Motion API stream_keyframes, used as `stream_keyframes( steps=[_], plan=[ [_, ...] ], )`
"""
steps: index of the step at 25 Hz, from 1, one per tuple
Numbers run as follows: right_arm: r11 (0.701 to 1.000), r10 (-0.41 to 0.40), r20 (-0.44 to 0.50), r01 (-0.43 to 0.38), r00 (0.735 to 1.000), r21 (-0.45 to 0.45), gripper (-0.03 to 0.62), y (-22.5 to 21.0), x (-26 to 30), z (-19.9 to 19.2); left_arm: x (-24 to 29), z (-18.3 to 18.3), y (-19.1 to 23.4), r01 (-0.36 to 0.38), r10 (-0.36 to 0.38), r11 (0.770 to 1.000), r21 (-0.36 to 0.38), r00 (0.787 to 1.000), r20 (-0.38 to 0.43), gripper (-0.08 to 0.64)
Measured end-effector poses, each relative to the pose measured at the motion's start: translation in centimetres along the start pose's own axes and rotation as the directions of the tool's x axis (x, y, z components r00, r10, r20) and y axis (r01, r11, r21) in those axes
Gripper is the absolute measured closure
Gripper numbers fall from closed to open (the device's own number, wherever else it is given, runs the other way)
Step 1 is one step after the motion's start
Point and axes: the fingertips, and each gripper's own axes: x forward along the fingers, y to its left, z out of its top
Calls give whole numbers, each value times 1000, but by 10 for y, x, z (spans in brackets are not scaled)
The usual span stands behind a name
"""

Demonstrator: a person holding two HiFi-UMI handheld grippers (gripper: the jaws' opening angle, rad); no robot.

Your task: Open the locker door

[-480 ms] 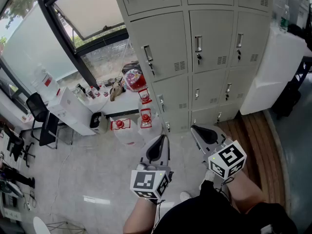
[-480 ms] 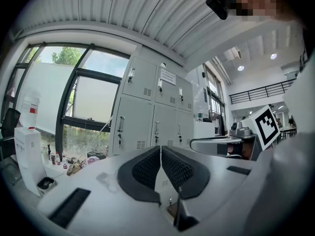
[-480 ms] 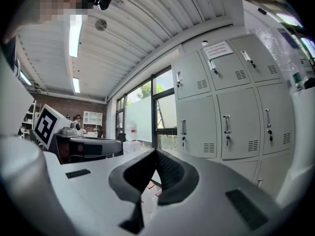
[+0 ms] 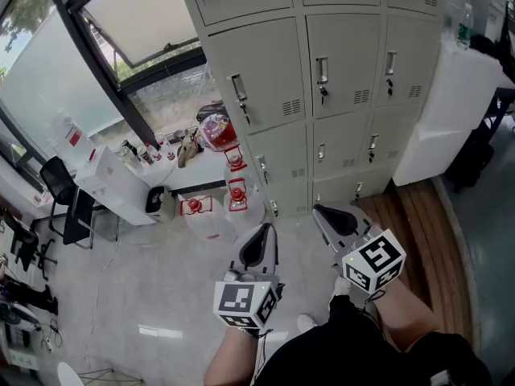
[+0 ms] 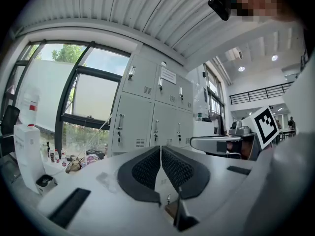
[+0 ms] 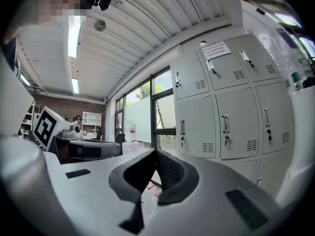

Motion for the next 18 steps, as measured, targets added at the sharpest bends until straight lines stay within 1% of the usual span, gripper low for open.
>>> stream_keyframes(
  steps=[8,18],
  plan=[
    [1000,3,-25,-3,1000,-3,538,-12,7,-4,14,-6,-1,8,-8,1000,-13,1000,-9,538],
    [999,51,-18,-51,999,8,538,-46,48,3,47,-4,23,-46,46,999,6,999,-26,538]
  ],
)
